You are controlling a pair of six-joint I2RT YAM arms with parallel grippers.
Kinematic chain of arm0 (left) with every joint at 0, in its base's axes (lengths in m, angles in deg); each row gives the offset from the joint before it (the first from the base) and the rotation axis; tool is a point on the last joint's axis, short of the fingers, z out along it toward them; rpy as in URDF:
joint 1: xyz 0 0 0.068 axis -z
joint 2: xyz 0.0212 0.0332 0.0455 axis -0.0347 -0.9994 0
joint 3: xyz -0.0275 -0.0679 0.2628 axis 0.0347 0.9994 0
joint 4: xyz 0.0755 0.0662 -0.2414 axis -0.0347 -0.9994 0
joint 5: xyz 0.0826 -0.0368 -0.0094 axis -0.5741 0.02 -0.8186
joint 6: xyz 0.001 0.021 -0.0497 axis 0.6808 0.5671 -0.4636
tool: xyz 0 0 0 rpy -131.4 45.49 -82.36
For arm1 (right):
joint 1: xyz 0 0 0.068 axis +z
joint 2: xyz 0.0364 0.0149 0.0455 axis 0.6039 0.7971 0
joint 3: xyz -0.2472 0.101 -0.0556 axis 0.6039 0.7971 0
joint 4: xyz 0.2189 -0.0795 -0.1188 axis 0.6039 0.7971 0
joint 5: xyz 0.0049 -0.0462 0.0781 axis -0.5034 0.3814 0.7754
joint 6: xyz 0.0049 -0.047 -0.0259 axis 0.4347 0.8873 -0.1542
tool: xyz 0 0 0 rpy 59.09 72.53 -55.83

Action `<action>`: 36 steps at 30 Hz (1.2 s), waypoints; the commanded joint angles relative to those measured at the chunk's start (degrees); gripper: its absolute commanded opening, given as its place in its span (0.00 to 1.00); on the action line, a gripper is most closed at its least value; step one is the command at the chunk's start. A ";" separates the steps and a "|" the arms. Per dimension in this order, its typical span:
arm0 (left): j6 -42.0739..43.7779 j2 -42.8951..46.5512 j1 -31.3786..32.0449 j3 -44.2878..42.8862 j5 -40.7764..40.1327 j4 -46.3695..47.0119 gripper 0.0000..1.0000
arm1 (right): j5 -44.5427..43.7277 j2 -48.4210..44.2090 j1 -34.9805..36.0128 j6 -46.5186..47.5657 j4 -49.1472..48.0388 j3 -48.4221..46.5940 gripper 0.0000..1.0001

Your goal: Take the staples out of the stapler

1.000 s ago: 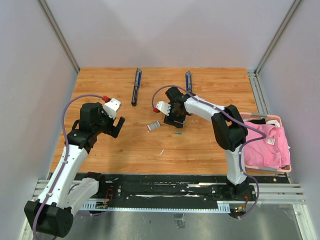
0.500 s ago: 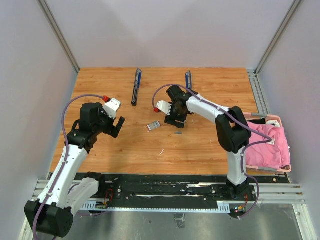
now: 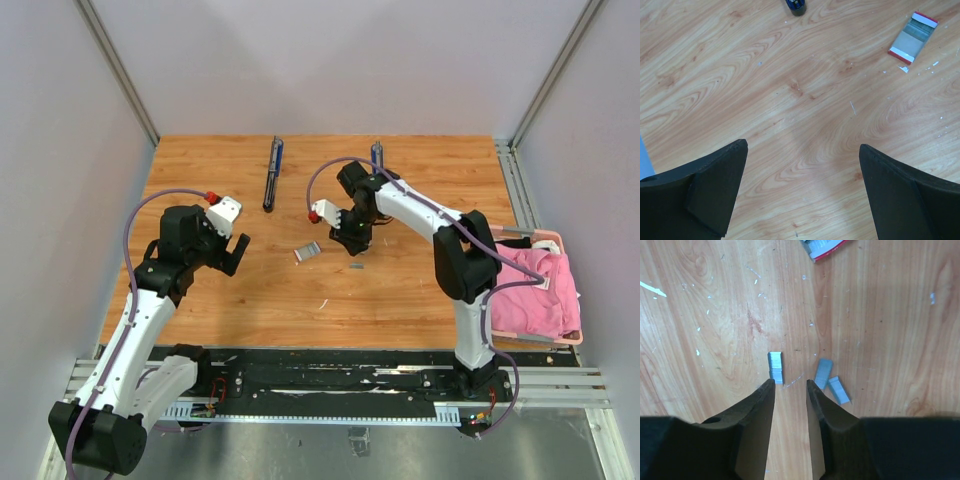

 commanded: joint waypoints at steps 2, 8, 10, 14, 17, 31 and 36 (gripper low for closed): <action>0.12 0.54 -0.22 0.16 0.13 0.84 0.98 | 3.43 2.84 -1.40 1.93 4.48 -1.53 0.32; 0.13 0.20 -0.22 0.17 0.19 0.84 0.98 | 2.49 4.22 -1.41 2.43 3.99 -0.71 0.30; 0.13 0.26 -0.22 0.14 0.21 0.84 0.98 | 2.27 4.15 -1.44 2.51 3.53 -0.33 0.29; 0.13 0.19 -0.22 0.17 0.19 0.84 0.98 | 1.74 4.46 -1.42 2.50 3.14 -0.04 0.29; 0.13 0.19 -0.22 0.17 0.13 0.84 0.98 | 1.86 4.55 -1.40 2.42 2.84 0.31 0.29; 0.13 0.19 -0.22 0.25 0.26 0.92 0.98 | 1.69 5.66 -1.35 1.84 2.55 0.91 0.32; 0.25 0.10 -0.20 0.26 0.27 0.92 0.98 | 1.30 6.06 -1.24 1.48 2.19 1.21 0.33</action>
